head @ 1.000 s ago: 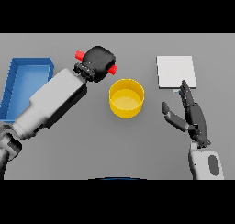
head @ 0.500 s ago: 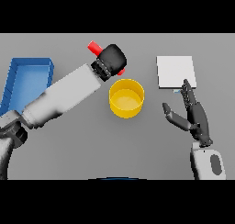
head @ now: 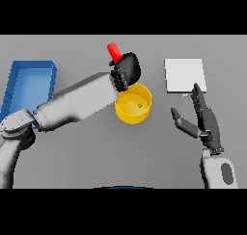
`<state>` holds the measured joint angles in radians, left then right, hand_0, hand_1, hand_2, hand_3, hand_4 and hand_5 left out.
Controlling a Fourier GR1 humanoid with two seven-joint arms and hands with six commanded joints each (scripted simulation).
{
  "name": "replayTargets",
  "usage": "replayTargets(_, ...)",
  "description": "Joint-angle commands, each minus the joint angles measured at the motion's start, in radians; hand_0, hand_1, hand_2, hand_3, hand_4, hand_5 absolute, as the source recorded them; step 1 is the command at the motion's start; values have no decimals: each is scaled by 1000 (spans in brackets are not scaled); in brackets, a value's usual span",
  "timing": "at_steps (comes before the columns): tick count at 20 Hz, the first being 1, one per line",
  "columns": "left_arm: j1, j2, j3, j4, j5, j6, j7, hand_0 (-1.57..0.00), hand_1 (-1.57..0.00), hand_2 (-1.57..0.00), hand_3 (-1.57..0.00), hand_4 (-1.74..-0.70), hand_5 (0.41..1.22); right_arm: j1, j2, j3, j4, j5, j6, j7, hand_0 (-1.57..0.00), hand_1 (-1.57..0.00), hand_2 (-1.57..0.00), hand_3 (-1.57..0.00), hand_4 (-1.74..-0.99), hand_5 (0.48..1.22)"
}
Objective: Pick up the red beaker and tilt it to pour out 1 green nut into yellow bowl. Pick up the yellow bowl and place it on the metallic measuring scale.
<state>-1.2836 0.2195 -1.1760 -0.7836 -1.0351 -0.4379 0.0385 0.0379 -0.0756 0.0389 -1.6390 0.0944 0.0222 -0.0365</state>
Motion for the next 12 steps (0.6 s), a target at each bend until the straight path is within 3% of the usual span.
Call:
replayTargets(1,-18,-10,-13,9,-6,-14,0,-1571,-1571,-1571,-1561,-1740,1221,-7,-1,-6,19,-1,-1,9,1,1,1,1,-1289,604)
replayTargets(7,-72,-20,-94,39,-22,-40,-10,-1571,-1571,-1571,-1568,-1741,1221,9,2,4,26,18,-4,-21,1,1,1,1,-1268,589)
replayTargets(12,-113,-25,-129,48,-13,-21,-13,-1571,-1571,-1571,-1570,-1740,1221,-1,7,11,24,39,-23,-5,1,1,1,1,-1235,584)
